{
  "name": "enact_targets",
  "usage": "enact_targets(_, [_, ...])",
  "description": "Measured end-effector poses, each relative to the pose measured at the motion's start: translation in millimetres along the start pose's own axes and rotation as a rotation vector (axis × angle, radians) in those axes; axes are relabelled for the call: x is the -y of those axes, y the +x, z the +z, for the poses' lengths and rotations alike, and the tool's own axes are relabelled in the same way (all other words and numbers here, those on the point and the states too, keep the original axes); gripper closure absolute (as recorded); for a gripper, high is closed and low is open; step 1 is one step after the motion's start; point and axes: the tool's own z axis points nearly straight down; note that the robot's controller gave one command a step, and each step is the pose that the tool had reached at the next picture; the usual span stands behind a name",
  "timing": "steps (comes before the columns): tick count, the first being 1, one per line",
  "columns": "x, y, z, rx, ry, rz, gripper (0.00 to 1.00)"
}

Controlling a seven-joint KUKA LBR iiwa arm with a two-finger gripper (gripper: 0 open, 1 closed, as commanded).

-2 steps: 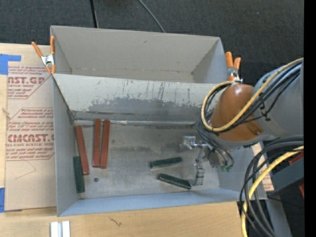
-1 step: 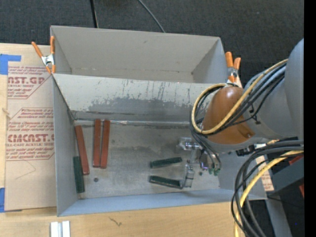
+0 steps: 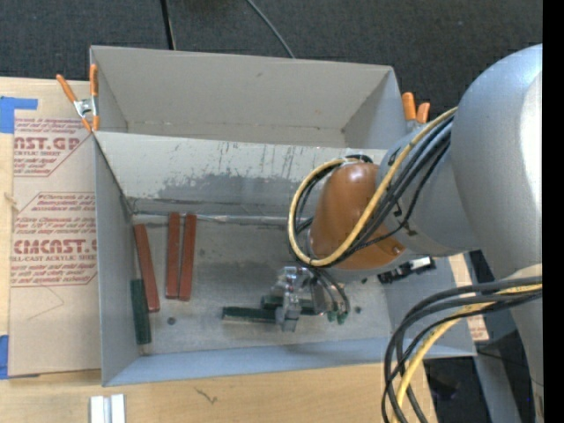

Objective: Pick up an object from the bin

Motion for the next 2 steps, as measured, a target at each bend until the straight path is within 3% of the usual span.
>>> enact_targets(1, [-0.1,0.5,2.0,0.001,0.0,0.0,0.0])
enact_targets(2, [-0.1,0.6,2.1,0.0,0.001,0.0,1.0])
